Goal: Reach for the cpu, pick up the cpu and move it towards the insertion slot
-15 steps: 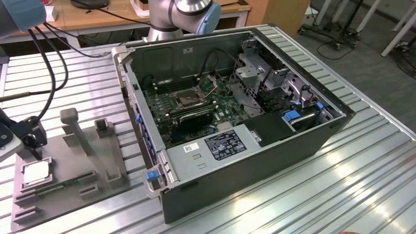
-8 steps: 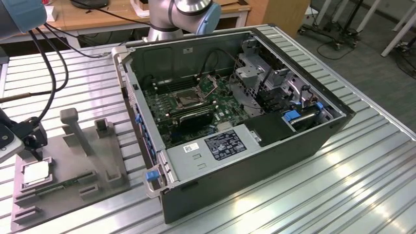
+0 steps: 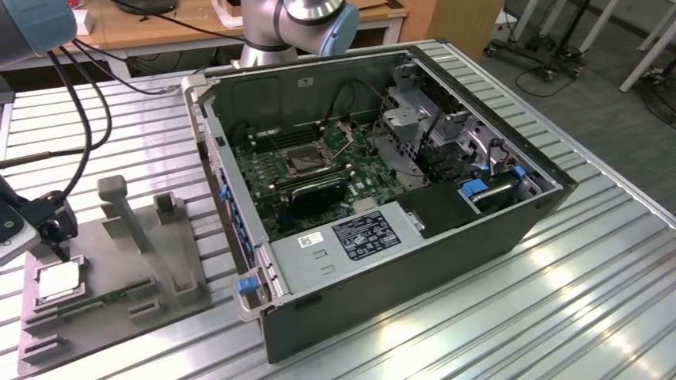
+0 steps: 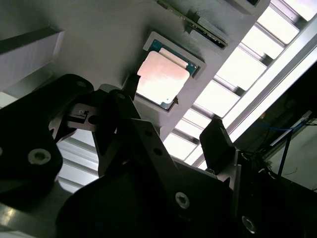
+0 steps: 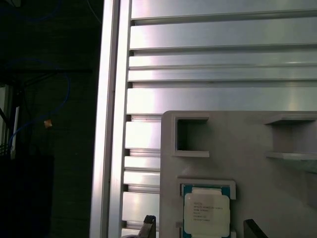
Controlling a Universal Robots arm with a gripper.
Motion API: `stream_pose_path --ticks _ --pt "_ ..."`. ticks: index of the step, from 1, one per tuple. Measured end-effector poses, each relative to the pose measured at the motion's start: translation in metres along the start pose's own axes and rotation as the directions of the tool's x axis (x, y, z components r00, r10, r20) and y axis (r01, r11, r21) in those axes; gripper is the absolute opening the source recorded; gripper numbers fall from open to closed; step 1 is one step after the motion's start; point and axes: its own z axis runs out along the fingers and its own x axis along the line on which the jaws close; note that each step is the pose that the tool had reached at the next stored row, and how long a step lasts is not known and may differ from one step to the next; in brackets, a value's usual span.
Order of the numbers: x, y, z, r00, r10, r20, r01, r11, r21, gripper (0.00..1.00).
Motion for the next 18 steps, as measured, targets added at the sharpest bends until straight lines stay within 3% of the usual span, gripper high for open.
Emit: stream_pose_path --ticks 18 --pt "-0.0015 -0.0001 0.0019 1.0 0.0 0.0001 0.0 1.0 0.0 0.76"
